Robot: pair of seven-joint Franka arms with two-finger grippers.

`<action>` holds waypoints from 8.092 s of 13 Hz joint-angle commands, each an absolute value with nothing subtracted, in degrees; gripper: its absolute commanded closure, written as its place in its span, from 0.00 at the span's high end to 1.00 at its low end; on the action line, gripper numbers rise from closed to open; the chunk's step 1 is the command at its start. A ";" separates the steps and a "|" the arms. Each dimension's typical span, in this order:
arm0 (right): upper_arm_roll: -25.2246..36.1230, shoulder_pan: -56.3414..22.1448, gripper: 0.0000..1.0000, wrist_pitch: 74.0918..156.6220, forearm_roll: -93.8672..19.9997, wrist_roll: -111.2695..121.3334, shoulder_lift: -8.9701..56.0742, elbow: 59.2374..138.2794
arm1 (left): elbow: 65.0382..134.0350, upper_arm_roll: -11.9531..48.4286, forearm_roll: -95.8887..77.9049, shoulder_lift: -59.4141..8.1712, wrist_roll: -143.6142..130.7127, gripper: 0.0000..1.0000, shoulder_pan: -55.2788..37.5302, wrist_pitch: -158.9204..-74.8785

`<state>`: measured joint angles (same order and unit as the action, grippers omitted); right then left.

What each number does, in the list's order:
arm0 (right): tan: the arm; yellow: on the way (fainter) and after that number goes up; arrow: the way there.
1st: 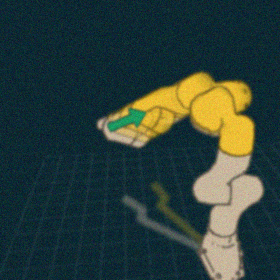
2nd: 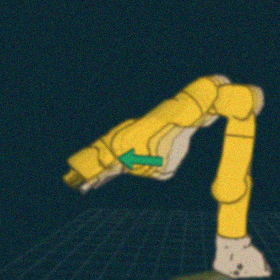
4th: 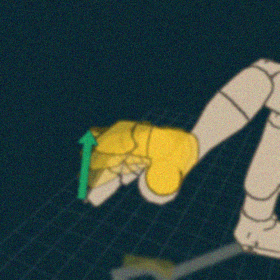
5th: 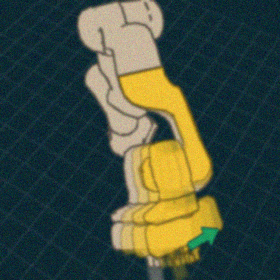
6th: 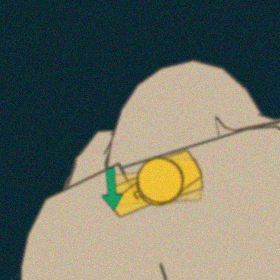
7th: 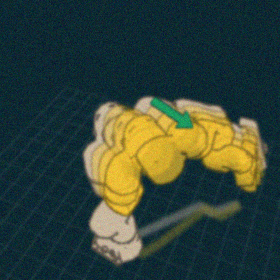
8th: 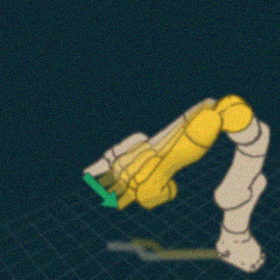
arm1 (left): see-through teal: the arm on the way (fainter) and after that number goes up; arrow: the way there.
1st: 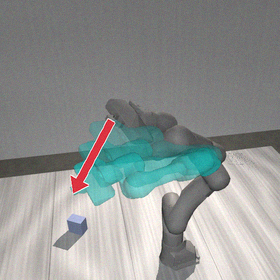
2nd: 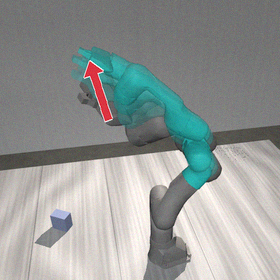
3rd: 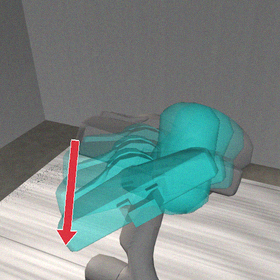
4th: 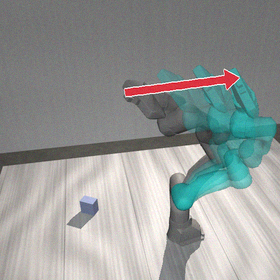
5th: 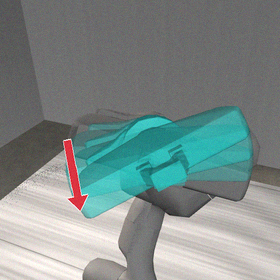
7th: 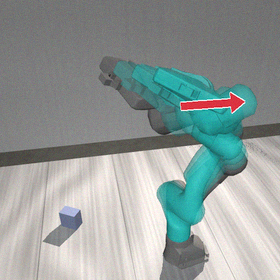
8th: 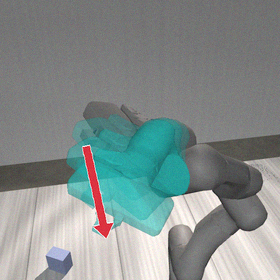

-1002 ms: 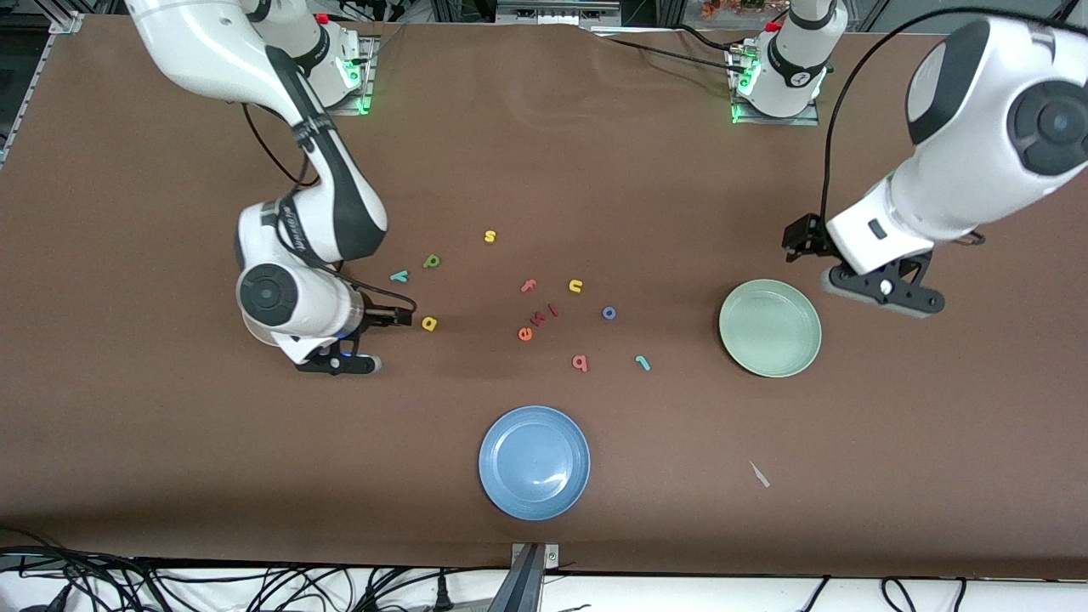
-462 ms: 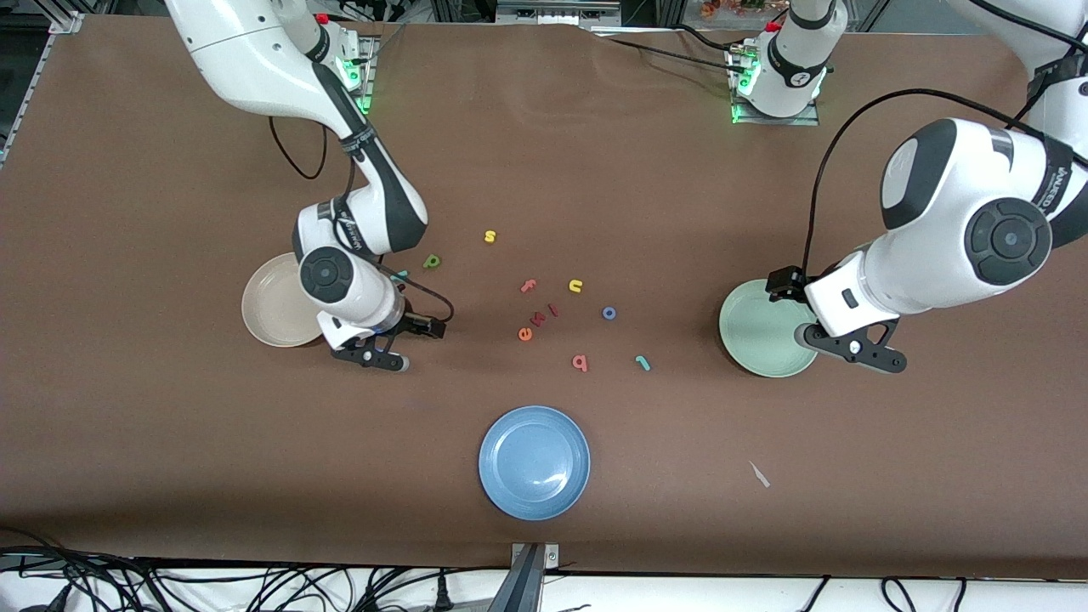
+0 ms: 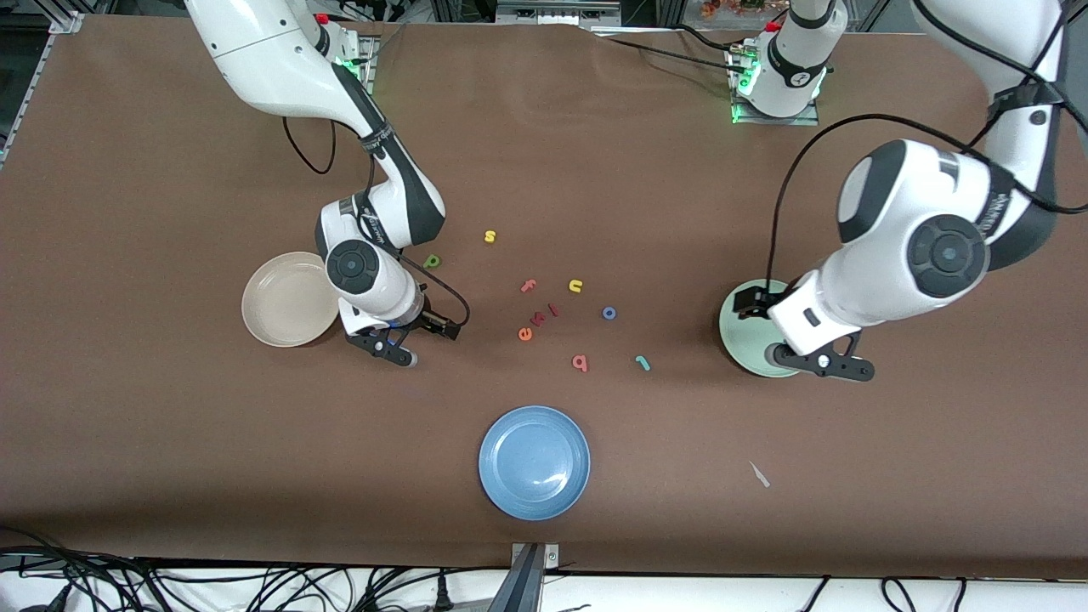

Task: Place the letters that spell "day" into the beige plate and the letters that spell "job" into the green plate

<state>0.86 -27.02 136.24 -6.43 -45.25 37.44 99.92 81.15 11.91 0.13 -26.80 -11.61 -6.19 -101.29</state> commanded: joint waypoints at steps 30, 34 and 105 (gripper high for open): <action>5.97 -20.92 0.00 119.79 -6.94 -20.33 32.27 98.60 | 81.65 11.25 4.66 -47.54 -49.92 0.63 -15.91 -125.86; 10.01 -20.92 0.00 119.88 -6.94 -11.97 28.31 103.52 | 81.65 11.34 4.48 -50.36 -53.25 0.63 -16.00 -132.27; -6.94 -25.14 0.76 152.14 -6.07 -40.69 23.73 128.76 | 123.32 11.60 10.02 -23.73 -7.30 1.00 2.90 -141.07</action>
<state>-6.77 -25.12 150.69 -6.54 -40.73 24.46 127.39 124.59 11.41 8.60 -24.38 -7.33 2.95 -141.82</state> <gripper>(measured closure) 0.110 0.000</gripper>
